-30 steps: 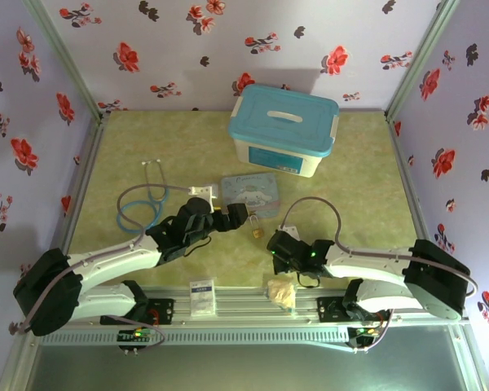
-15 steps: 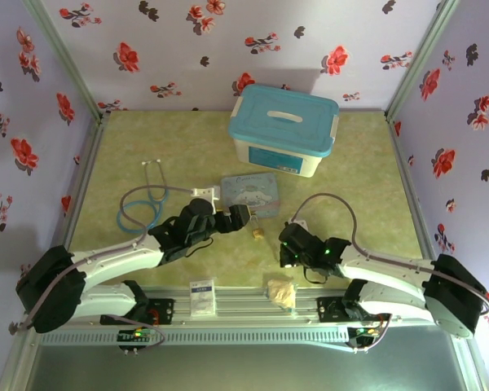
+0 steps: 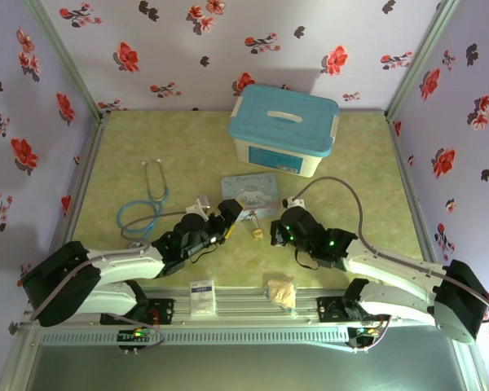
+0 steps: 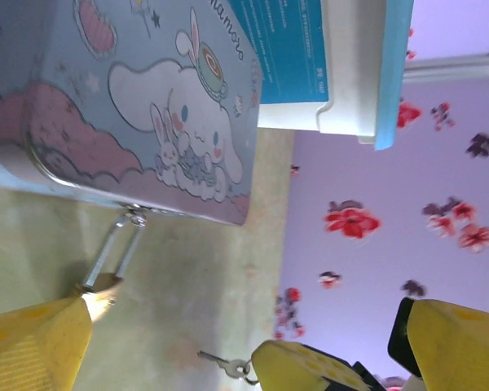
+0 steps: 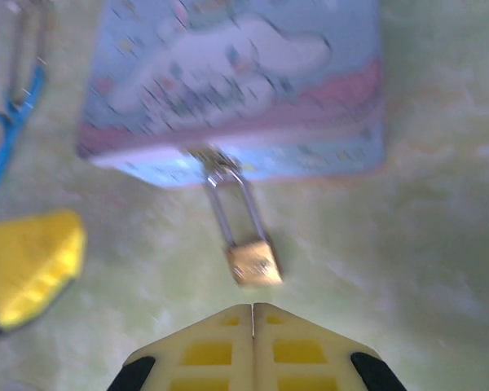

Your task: Unlock the padlock with the key

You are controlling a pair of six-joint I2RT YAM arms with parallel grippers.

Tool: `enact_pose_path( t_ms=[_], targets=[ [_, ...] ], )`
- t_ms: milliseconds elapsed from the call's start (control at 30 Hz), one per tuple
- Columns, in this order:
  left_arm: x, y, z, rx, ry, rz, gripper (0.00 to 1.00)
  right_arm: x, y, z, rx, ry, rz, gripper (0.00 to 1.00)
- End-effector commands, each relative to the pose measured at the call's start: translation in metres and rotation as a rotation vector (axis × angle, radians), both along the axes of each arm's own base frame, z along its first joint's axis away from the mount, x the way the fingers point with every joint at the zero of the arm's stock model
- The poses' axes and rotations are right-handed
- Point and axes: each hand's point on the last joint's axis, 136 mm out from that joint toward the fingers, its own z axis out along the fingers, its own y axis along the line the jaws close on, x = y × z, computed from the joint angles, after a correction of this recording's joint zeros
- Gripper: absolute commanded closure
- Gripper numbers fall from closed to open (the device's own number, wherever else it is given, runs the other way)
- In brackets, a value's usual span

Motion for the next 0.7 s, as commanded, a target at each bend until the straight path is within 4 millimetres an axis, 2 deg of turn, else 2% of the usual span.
enact_pose_path(
  t_ms=[0, 167, 333, 500, 667],
  targets=[
    [-0.001, -0.015, 0.031, -0.261, 0.074, 0.027, 0.00, 0.021, 0.023, 0.036, 0.086, -0.112, 0.015, 1.00],
    [-0.003, -0.033, 0.032, -0.362, 0.141, 0.017, 0.00, 0.025, 0.048, 0.047, 0.203, -0.139, 0.058, 1.00],
    [0.000, -0.035, 0.023, -0.410, 0.186, 0.059, 0.00, 0.021, 0.068, 0.048, 0.284, -0.137, 0.105, 1.00],
    [0.005, -0.039, 0.024, -0.481, 0.177, 0.075, 0.00, 0.011, 0.089, 0.039, 0.307, -0.112, 0.157, 1.00],
    [0.007, -0.037, 0.018, -0.462, 0.171, 0.095, 0.00, 0.004, 0.093, 0.023, 0.311, -0.085, 0.157, 1.00]
  ],
)
